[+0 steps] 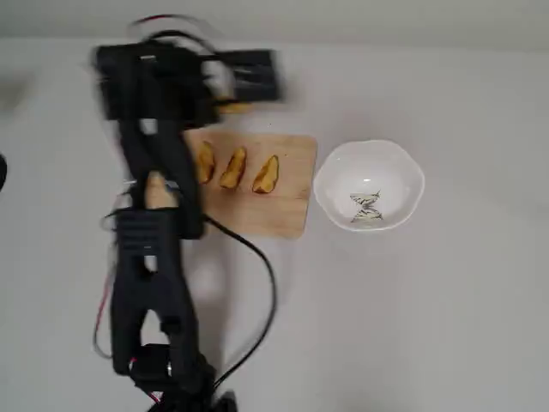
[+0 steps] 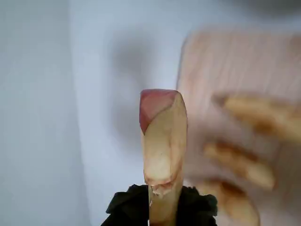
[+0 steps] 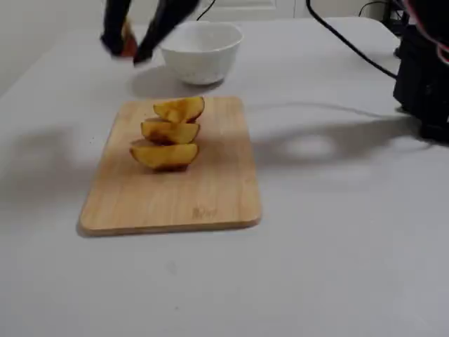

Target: Pick up the leftmost apple slice from the cutting board and place it into the bowl

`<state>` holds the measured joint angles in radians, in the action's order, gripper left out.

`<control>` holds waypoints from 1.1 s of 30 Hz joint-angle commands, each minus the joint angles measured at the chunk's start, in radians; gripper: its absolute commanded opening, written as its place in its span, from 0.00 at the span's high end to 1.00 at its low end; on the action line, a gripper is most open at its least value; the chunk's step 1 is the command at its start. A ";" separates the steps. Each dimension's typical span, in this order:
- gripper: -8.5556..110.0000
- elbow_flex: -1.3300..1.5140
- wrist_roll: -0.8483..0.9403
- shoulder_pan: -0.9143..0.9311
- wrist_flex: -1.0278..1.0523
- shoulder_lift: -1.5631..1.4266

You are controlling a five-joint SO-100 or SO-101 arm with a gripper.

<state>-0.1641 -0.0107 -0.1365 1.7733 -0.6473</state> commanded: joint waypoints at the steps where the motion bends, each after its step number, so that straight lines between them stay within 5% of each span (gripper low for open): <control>1: 0.93 -0.057 -0.054 0.183 0.035 -0.008; 15: 0.92 -0.051 -0.032 0.436 0.034 0.178; 18: 0.75 -0.049 -0.021 0.448 0.034 0.179; 21: 0.69 -0.049 -0.005 0.445 0.034 0.160; 24: 0.71 -0.052 0.012 0.428 0.035 0.120; 30: 0.93 -0.014 0.044 0.359 0.046 -0.069; 33: 0.93 0.130 0.034 0.322 0.046 -0.255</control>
<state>-0.0936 0.0230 0.2255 1.7779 -0.6151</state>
